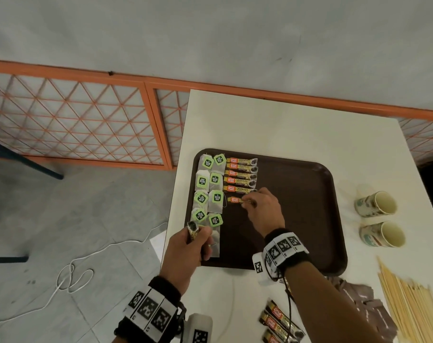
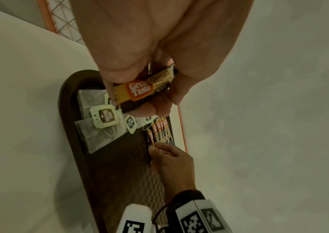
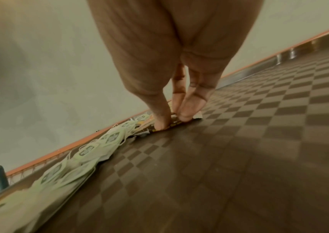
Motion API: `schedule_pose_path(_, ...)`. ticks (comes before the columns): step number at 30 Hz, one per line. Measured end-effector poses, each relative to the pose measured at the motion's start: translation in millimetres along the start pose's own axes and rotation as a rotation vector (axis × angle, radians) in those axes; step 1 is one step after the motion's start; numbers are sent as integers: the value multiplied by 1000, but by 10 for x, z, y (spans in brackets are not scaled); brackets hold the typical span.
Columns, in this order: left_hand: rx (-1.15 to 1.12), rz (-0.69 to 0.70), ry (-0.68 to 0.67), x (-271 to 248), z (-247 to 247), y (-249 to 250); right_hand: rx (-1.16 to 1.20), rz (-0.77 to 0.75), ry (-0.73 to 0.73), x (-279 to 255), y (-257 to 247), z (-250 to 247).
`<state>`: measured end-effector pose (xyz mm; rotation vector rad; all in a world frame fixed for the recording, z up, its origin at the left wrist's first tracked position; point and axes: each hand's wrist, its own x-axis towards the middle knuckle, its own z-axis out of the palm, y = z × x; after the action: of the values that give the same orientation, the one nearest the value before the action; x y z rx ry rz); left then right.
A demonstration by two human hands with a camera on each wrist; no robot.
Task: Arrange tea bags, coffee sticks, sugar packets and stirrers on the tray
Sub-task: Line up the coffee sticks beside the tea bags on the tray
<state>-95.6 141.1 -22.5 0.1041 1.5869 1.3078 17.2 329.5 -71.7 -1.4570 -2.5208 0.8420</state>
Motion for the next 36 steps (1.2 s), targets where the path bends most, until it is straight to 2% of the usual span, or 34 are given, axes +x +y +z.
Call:
schedule_pose_path(5, -11, 6, -13, 22, -29, 30, 28, -18, 1, 39, -39, 44)
schedule_pose_path(10, -141, -29, -51, -34, 30, 129, 46, -13, -5, 39, -72, 33)
schedule_pose_path(13, -402, -148, -151, -53, 29, 194, 84, -58, 66, -72, -131, -93)
schedule_pose_path(15, -426, -185, -232, -42, 24, 187, 156, -144, 89, -248, -282, -253)
schedule_pose_path(16, -365, -192, -268, -41, 41, 174, 196, -187, 28, -357, -382, -335)
schedule_pose_path(19, -165, -182, -358, -64, 164, 133, 234, -267, -280, -640, -630, -505)
schedule_pose_path(21, -69, -176, -393, -101, 225, 142, 253, -302, -307, -736, -606, -537)
schedule_pose_path(24, 149, -92, -396, -95, 193, 132, 425, -134, -234, -798, -361, -597)
schedule_pose_path(26, 250, -16, -324, -48, 154, 123, 532, -4, -279, -842, -221, -623)
schedule_pose_path(29, 269, 33, -182, 3, 193, 146, 556, 126, -289, -841, -100, -579)
schedule_pose_path(32, 305, 72, -23, 59, 162, 124, 698, 352, -162, -679, -1, -492)
schedule_pose_path(34, 370, 75, -1, 59, 91, 90, 721, 451, -105, -545, 68, -423)
schedule_pose_path(36, 411, 81, -2, 33, 21, 65, 652, 470, -89, -409, 121, -339)
